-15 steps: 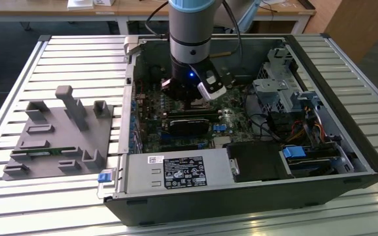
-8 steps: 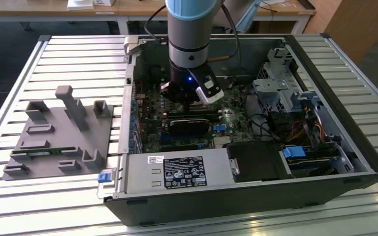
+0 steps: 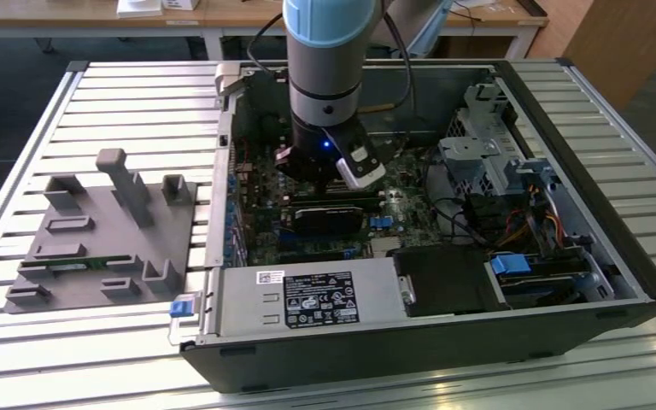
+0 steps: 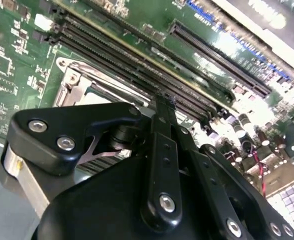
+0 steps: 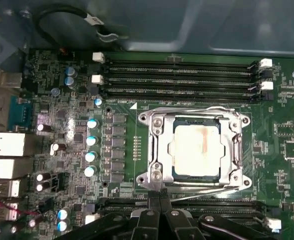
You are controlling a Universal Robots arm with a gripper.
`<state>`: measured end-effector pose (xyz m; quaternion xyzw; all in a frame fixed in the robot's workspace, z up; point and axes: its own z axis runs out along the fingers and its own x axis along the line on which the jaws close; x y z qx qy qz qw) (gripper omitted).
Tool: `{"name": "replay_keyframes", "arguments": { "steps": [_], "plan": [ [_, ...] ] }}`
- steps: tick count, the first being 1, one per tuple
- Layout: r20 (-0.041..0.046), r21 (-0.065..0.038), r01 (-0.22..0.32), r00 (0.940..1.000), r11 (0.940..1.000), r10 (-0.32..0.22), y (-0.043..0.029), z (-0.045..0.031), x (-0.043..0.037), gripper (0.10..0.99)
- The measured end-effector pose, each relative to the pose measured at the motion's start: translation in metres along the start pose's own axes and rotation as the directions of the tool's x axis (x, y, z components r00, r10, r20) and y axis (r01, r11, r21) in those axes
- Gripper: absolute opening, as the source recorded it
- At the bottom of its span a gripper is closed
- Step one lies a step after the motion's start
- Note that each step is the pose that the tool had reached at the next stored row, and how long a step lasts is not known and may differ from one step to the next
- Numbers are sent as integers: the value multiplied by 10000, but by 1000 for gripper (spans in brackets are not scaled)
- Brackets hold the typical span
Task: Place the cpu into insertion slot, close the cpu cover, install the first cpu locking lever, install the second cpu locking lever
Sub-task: 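Install the second cpu locking lever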
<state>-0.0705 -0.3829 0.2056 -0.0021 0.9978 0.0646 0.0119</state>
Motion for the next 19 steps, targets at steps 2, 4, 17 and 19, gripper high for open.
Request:
{"name": "replay_keyframes", "arguments": {
  "steps": [2,4,17,19],
  "plan": [
    [1,-151,-4,10000,9999,4,-27,-4,11,106],
    [1,-278,-7,10000,9996,7,-47,-7,23,106],
    [4,-889,-21,10000,9960,21,-102,36,52,106],
    [3,-944,-21,10000,9955,22,-105,48,58,106]
  ]
}}
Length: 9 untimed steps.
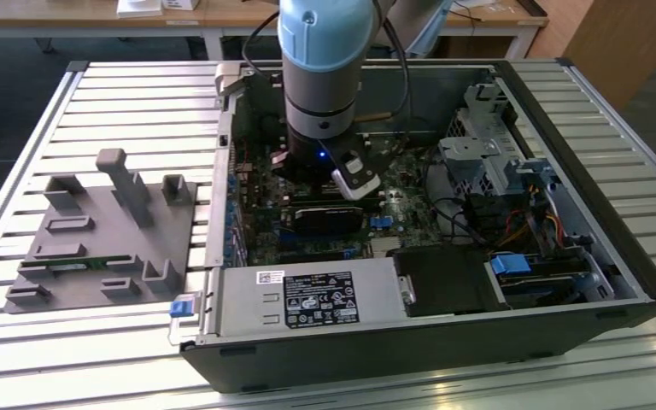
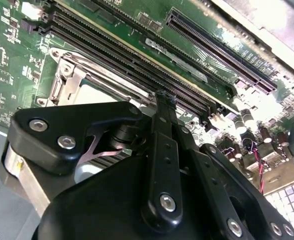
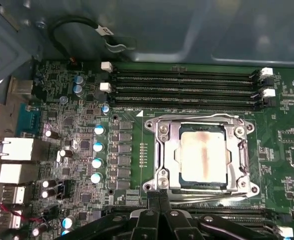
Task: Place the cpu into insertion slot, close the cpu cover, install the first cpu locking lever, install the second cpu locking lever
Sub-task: 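Install the second cpu locking lever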
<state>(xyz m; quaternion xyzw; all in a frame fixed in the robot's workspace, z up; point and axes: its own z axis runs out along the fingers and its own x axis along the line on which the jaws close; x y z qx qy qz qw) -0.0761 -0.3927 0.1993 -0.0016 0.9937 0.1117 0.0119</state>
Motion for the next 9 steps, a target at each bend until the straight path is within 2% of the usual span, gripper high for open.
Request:
{"name": "replay_keyframes", "arguments": {
  "steps": [5,9],
  "plan": [
    [3,-137,-3,10000,9999,3,-4,21,17,106],
    [0,-200,-6,10000,9998,6,-10,40,27,106]
  ]
}}
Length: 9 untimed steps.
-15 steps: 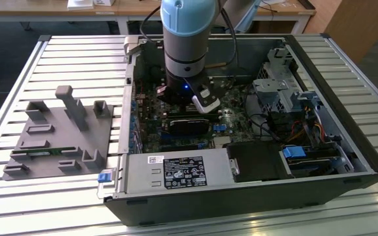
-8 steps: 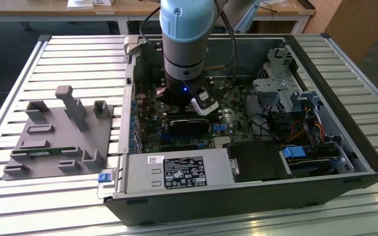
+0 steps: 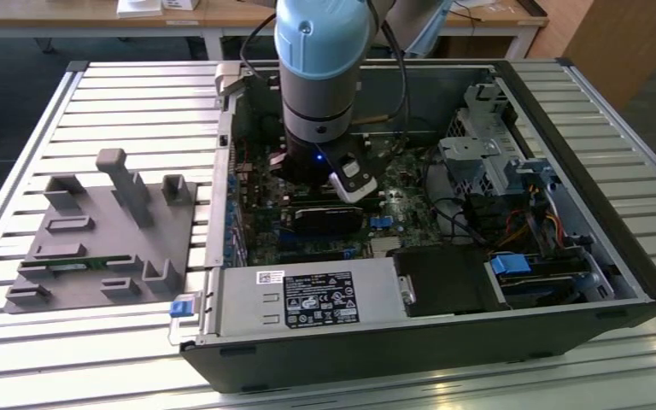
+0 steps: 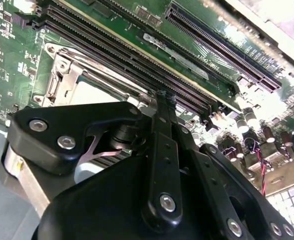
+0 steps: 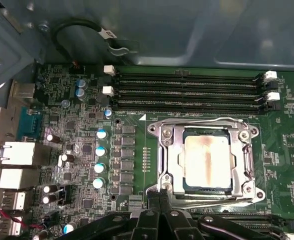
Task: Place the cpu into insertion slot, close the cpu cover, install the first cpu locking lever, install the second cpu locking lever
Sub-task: 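Install the second cpu locking lever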
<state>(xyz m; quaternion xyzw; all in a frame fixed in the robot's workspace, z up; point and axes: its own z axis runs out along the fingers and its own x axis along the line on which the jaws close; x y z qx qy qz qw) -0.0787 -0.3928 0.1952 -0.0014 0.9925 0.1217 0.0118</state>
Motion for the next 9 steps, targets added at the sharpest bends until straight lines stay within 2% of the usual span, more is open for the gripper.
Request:
{"name": "replay_keyframes", "arguments": {
  "steps": [4,6,9],
  "plan": [
    [-1,-81,-2,10000,10000,2,-6,18,10,106],
    [13,-164,-2,10000,9999,2,-4,34,11,106],
    [5,-201,-4,10000,9998,4,-6,32,16,106]
  ]
}}
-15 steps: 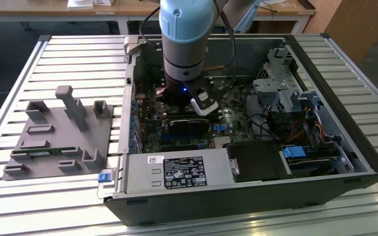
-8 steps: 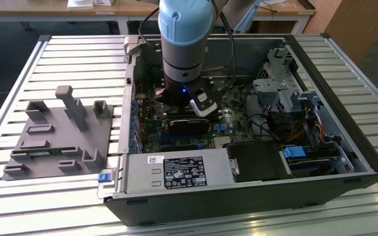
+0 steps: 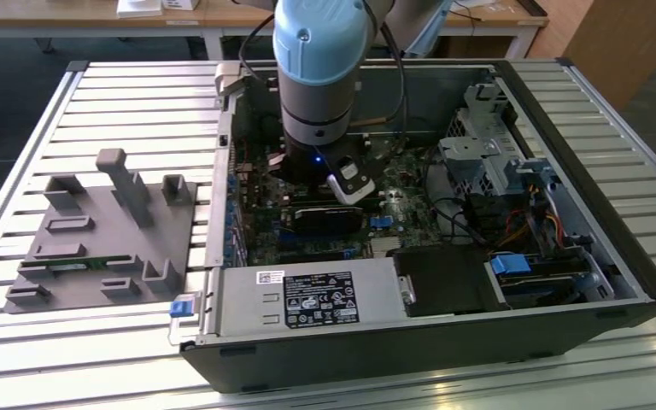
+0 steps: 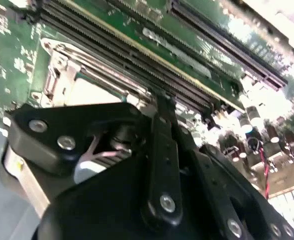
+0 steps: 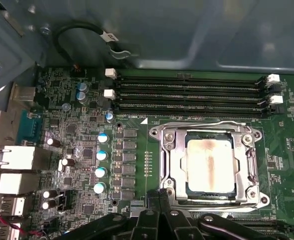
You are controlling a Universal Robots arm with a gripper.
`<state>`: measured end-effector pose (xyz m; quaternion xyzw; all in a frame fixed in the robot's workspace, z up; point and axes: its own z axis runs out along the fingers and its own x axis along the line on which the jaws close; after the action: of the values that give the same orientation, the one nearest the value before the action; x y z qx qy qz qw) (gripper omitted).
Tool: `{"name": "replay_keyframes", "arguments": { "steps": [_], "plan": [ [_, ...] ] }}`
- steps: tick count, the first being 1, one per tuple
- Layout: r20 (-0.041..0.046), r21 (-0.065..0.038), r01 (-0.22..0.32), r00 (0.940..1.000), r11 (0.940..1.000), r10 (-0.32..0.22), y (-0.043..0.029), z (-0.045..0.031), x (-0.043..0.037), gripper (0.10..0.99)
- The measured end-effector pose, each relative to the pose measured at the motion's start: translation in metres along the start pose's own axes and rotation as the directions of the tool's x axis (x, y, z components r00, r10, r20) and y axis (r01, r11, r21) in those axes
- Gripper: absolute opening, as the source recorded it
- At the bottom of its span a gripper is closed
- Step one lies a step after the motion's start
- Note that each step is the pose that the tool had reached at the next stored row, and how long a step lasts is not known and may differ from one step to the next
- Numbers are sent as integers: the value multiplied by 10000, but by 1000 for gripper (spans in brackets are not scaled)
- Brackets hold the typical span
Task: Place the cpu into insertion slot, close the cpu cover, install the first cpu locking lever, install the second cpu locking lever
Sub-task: 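Install the second cpu locking lever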
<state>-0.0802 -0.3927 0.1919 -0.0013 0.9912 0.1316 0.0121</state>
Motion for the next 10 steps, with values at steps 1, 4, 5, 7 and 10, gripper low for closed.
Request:
{"name": "replay_keyframes", "arguments": {
  "steps": [1,4,5,7,10],
  "plan": [
    [-1,-9,-1,10000,10000,1,0,0,3,106],
    [-1,-17,-1,10000,10000,1,0,0,13,106],
    [-1,-17,-1,10000,10000,1,0,-1,15,106],
    [0,-20,0,10000,10000,0,0,-2,16,106],
    [-1,-16,-1,10000,10000,1,0,-2,17,106]
  ]
}}
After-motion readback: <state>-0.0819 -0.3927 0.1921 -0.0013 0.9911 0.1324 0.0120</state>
